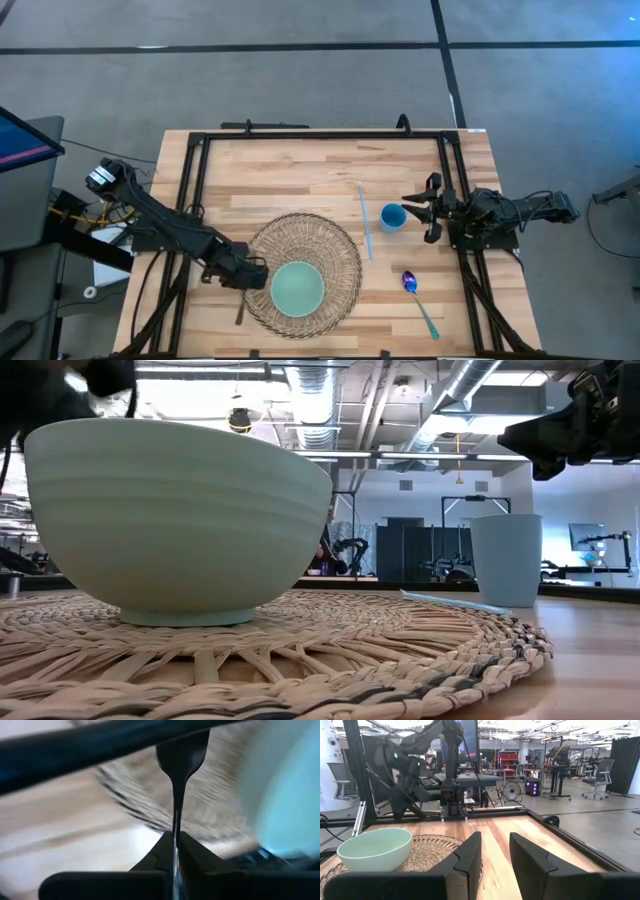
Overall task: Pick & Place Utensil
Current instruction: Put the black fork into the green bowl on the brown mat
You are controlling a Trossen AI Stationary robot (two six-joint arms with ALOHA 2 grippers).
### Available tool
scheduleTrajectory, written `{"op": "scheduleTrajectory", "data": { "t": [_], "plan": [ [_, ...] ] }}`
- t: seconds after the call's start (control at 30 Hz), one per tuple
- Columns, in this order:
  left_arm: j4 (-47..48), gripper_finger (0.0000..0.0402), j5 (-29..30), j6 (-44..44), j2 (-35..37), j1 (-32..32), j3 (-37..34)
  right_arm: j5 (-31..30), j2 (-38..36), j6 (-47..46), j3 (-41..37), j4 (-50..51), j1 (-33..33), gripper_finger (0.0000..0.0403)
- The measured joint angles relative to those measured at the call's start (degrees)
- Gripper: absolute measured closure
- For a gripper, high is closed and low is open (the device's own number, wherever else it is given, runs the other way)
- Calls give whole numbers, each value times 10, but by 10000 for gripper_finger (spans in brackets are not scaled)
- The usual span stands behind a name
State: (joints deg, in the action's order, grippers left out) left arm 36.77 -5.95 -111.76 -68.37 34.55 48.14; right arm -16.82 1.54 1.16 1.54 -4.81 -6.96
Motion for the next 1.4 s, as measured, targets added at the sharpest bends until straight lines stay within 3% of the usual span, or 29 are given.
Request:
{"op": "scheduleTrajectory", "data": {
  "t": [0.37,0.57,0.7,0.83,0.93,1.1,1.3,1.4],
  "plan": [
    [-141,388,8,60,-4,-41,49,0,0,-12,0,1,0,307],
    [-247,388,5,130,-53,-75,49,0,0,-31,-1,-14,0,307],
    [-345,388,-70,149,-104,-104,49,1,0,-55,-1,-34,0,311],
    [-356,385,-228,99,-139,-126,49,10,0,-73,-1,-38,-7,331],
    [-359,381,-305,49,-148,-135,49,23,3,-73,-1,-39,-18,354],
    [-359,382,-324,28,-148,-154,49,21,25,-68,-1,-48,-32,396],
    [-356,378,-325,34,-171,-164,43,22,58,-57,-1,-91,-36,400],
    [-360,377,-346,34,-186,-172,43,61,99,-57,-1,-159,-37,401]
  ]
}}
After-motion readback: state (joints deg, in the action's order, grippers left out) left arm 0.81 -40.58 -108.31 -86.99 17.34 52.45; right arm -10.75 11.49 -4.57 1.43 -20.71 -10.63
